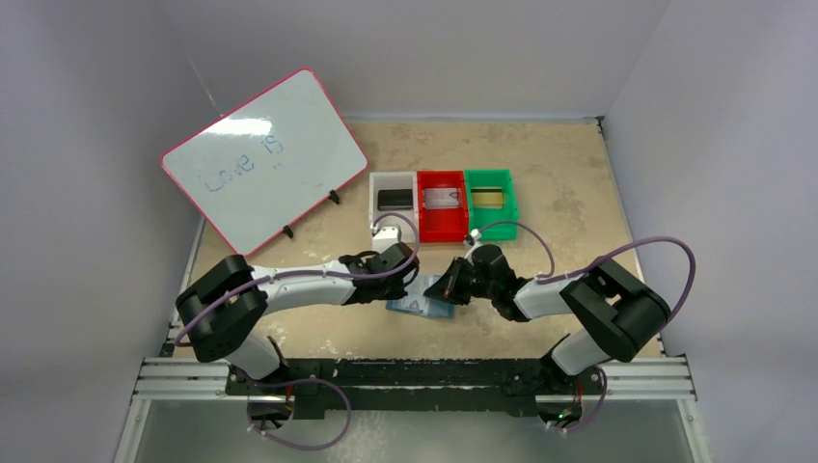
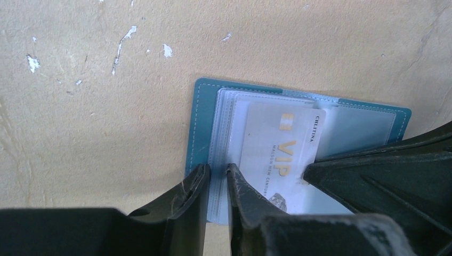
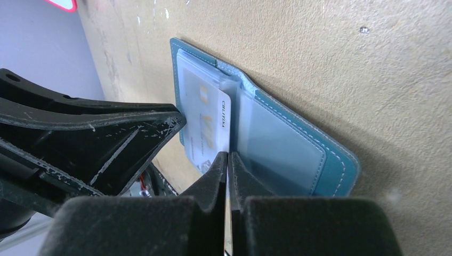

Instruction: Take the credit cards out of the card holder

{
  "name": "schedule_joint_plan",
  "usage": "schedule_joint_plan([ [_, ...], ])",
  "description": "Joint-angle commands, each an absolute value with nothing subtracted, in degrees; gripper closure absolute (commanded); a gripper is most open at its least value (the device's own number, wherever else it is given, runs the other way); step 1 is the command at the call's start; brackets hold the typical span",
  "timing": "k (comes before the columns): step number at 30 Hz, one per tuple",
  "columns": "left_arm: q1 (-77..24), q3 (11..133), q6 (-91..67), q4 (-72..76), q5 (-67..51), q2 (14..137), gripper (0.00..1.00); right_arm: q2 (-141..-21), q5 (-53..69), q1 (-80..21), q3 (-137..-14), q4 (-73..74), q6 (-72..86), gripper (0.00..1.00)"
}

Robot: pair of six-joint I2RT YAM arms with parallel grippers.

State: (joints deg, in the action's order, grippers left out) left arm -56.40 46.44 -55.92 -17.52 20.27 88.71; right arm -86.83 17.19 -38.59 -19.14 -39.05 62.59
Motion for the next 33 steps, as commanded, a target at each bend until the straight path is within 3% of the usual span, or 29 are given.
schedule_joint_plan([
  [1,-56.50,46.54,-55.63,-18.84,22.29,85.62,0.79,-86.40,16.11,-38.40,-19.54,-37.53,61.77,1.00],
  [5,-56.49,46.81,-55.11,-15.58,22.13,81.62,0.73,-87.26,16.35,-38.40,-20.29,-36.92,61.17,1.00],
  [13,-56.45,46.95,-54.10,-9.57,15.68,82.12,0.73,-85.08,14.25,-38.38,-20.37,-33.90,60.89,1.00],
  [16,-56.78,47.44,-54.30,-8.51,12.55,85.02,0.76,-84.56,13.71,-38.34,-20.46,-33.21,60.91,1.00],
  [33,-57.99,47.83,-55.92,-18.59,21.21,91.92,0.86,-81.75,11.22,-38.32,-20.04,-30.39,61.83,1.00],
])
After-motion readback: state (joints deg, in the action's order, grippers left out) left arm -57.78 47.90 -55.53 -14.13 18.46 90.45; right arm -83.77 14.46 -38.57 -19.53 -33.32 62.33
